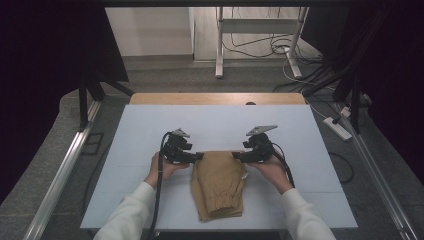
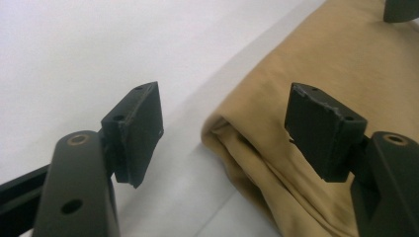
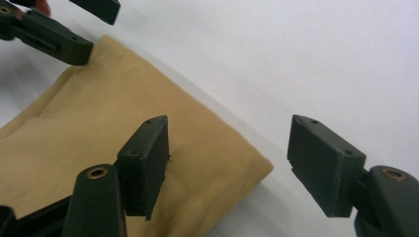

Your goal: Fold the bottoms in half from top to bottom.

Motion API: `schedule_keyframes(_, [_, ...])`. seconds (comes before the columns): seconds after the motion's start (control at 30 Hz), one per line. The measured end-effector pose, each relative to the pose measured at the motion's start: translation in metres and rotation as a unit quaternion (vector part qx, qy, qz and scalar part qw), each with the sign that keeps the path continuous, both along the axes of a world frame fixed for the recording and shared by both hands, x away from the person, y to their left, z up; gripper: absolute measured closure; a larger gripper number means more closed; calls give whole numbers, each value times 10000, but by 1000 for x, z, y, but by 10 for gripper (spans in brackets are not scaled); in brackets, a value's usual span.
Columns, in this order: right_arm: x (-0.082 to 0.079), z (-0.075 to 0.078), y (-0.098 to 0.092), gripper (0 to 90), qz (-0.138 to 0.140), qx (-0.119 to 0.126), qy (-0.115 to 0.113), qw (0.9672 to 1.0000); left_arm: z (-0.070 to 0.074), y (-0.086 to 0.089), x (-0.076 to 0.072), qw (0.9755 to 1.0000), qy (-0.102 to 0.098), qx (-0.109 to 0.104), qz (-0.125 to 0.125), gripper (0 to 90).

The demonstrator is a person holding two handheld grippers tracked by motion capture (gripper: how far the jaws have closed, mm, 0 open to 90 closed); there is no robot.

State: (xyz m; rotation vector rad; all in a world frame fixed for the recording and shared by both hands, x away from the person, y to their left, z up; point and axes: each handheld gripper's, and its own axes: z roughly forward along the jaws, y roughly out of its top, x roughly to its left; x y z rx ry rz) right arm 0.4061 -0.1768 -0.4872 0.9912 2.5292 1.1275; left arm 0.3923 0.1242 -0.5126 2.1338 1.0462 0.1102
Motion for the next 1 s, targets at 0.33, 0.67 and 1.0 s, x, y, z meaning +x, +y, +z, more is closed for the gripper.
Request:
schedule_keyframes(0.33, [12,-15,2,325,-39,-193,252,9995,-12,1,9,9997,212,-50,-59,292])
schedule_keyframes(0.67, [16,-31,6,325,31,-359,550,9978,-20,-3,9,9991,358,49,-213,300])
schedule_keyframes(1.0, [14,-31,8,393,131,-354,598,9975,-22,-4,6,9979,444,-196,-426,503])
